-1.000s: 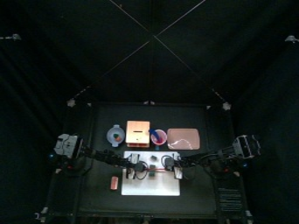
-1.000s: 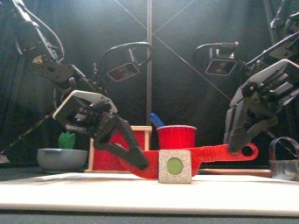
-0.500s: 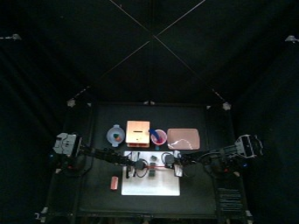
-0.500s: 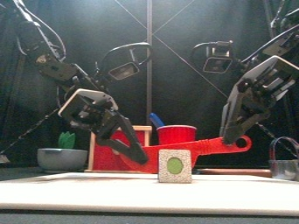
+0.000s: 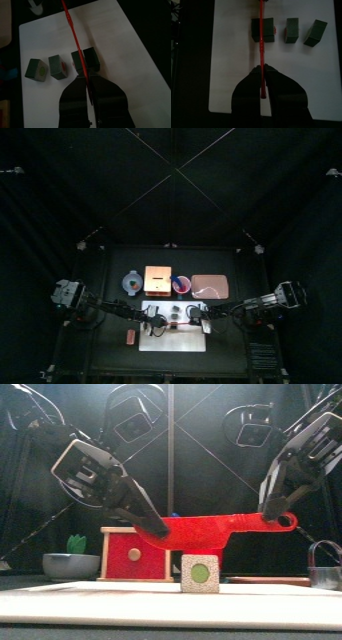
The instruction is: Cut sushi roll
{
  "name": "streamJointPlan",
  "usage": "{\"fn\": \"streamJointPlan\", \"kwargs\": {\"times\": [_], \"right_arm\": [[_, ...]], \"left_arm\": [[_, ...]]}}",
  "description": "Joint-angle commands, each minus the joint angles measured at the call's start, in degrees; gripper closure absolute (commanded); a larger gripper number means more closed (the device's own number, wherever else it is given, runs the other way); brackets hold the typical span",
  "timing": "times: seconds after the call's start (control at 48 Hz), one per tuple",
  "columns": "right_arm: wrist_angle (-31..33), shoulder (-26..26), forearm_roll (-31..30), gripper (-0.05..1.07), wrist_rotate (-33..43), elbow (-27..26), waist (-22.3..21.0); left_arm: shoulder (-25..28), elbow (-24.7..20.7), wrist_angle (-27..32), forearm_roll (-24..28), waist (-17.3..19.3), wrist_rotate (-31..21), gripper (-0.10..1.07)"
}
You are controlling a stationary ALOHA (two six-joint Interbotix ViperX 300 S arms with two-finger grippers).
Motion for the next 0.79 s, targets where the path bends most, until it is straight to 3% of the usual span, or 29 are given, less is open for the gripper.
{"fn": "streamJointPlan", "kwargs": {"times": [0.0, 0.417, 0.771], "right_arm": [[0.97, -0.44, 0.0, 0.64, -0.09, 0.35, 0.18], [0.79, 2.46, 0.26, 0.64, 0.0, 0.26, 0.35], [0.79, 8.35, 1.76, 0.64, -0.09, 0.18, 1.76]], "left_arm": [[0.53, 0.97, 0.88, -0.09, -2.2, 0.26, 0.69], [3.87, 0.97, 0.88, -0.35, -2.2, 0.26, 0.69], [7.91, -0.53, 3.87, -0.62, -3.6, 0.18, 0.69]]}}
